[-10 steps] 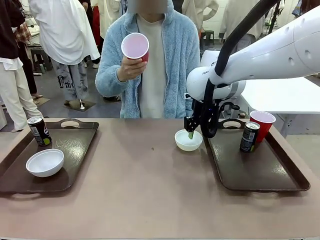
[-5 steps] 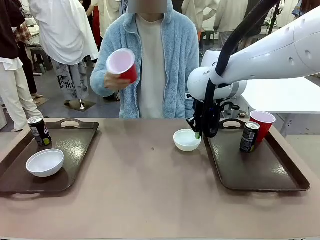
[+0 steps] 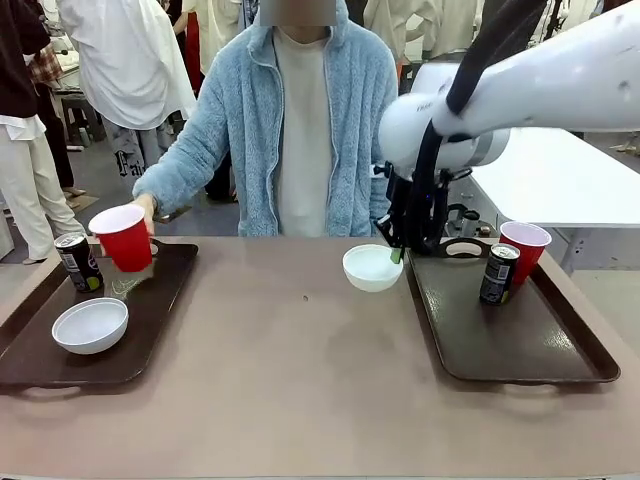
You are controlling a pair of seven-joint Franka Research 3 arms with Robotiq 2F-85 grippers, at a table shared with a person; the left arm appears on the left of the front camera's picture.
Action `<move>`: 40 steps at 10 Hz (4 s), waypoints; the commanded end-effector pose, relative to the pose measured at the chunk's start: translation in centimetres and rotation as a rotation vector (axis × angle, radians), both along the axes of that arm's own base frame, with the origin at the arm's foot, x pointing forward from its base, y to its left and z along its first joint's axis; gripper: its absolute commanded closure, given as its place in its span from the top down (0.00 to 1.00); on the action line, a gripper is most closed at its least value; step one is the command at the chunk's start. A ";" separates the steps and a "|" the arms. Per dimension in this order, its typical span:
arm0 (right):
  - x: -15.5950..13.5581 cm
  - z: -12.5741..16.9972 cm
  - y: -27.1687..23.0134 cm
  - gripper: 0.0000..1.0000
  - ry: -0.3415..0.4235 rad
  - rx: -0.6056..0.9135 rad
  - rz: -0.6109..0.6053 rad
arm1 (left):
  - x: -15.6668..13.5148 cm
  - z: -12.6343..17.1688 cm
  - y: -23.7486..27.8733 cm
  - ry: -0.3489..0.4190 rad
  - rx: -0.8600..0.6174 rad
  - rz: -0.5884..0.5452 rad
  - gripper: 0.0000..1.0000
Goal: Prepare tableware on both trays.
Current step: Pick up a Picnic Bowl from the table and place it on a Handle tray.
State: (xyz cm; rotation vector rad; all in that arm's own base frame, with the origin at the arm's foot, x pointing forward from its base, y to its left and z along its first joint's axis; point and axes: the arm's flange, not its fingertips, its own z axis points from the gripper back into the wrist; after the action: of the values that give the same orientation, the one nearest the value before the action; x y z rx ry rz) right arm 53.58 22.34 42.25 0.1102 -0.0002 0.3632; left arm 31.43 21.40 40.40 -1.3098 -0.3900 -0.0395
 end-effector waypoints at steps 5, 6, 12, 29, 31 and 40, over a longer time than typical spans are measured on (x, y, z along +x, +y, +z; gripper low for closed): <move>-13.2 3.7 -8.5 0.00 -0.010 0.025 -0.184 | 0.0 0.3 0.1 -0.010 -0.014 0.007 0.92; -14.3 2.7 -10.4 0.00 0.004 0.046 -0.228 | 0.0 0.3 0.1 -0.010 -0.014 0.007 0.92; -16.3 -2.5 -17.4 0.00 -0.022 0.116 -0.417 | 0.0 0.3 0.1 -0.010 -0.014 0.007 0.92; -14.6 6.0 -19.5 1.00 -0.054 -0.026 -0.447 | 0.0 0.3 0.1 -0.010 -0.014 0.007 0.92; -14.4 3.1 -18.2 1.00 -0.056 0.009 -0.445 | 0.0 0.3 0.1 -0.010 -0.014 0.007 0.92; -14.4 3.1 -18.2 1.00 -0.056 0.009 -0.445 | 0.0 0.3 0.1 -0.010 -0.014 0.007 0.92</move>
State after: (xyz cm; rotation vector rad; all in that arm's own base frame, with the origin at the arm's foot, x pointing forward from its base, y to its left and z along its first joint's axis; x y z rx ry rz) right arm 39.13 3.94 45.74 0.0926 -0.0672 -0.0770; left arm 31.44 21.42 40.38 -1.3096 -0.3895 -0.0384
